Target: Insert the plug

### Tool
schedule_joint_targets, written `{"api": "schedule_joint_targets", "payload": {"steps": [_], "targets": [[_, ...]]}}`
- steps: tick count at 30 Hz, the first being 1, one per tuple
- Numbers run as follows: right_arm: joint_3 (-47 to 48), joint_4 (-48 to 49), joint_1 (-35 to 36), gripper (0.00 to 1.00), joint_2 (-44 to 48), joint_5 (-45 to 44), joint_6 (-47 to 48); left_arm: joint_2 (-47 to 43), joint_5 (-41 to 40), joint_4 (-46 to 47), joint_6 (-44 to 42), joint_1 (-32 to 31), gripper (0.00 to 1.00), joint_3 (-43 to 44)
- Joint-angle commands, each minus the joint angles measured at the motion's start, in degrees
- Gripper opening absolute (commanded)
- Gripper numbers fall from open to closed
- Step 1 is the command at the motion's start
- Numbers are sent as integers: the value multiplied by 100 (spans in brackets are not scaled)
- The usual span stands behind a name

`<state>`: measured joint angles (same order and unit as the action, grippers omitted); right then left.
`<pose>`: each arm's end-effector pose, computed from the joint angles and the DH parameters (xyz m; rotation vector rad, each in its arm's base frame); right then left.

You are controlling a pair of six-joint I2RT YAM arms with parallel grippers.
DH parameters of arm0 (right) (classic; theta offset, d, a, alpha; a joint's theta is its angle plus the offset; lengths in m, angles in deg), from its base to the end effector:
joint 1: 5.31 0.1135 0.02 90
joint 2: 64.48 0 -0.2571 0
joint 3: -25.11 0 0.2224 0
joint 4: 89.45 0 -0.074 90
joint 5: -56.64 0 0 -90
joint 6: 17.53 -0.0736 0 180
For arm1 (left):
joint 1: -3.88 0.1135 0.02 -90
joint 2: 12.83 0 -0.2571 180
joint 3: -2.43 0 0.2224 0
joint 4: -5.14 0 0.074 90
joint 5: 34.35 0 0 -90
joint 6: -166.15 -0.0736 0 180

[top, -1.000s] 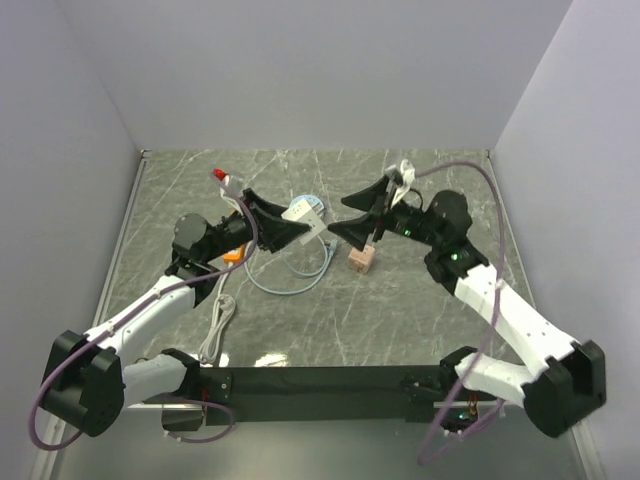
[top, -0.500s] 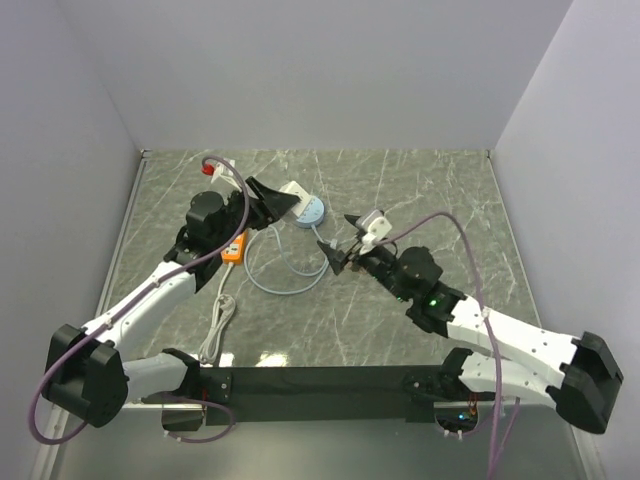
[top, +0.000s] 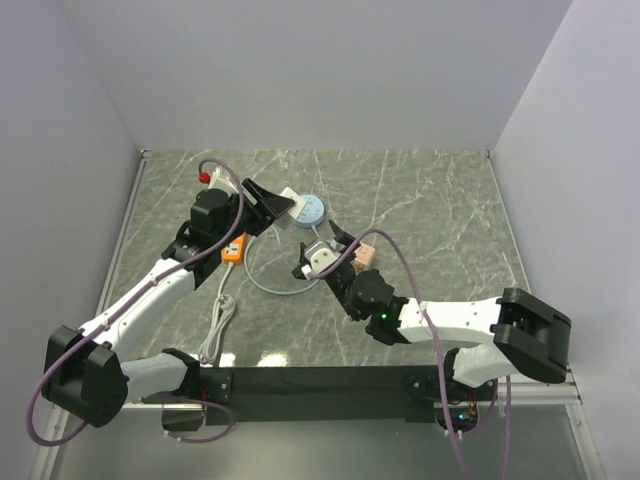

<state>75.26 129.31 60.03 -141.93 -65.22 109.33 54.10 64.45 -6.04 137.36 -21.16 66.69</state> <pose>0.1586 0.2524 0.2896 -0.7396 1.1902 0.0320 0.2524 -0.1304 0.3046 -0.5009 1.9180 -1.1708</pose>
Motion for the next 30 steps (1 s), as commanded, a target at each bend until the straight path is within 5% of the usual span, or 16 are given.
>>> {"api": "schedule_joint_targets", "payload": {"steps": [1, 17, 30], "targets": [[241, 939, 84, 85, -33, -348, 515, -40, 140, 124, 198, -54, 1, 361], [575, -465, 110, 85, 11, 434, 24, 223, -238, -298, 295, -458, 1, 765], [777, -335, 119, 85, -481, 321, 286, 215, -177, -262, 313, -599, 1, 774]]}}
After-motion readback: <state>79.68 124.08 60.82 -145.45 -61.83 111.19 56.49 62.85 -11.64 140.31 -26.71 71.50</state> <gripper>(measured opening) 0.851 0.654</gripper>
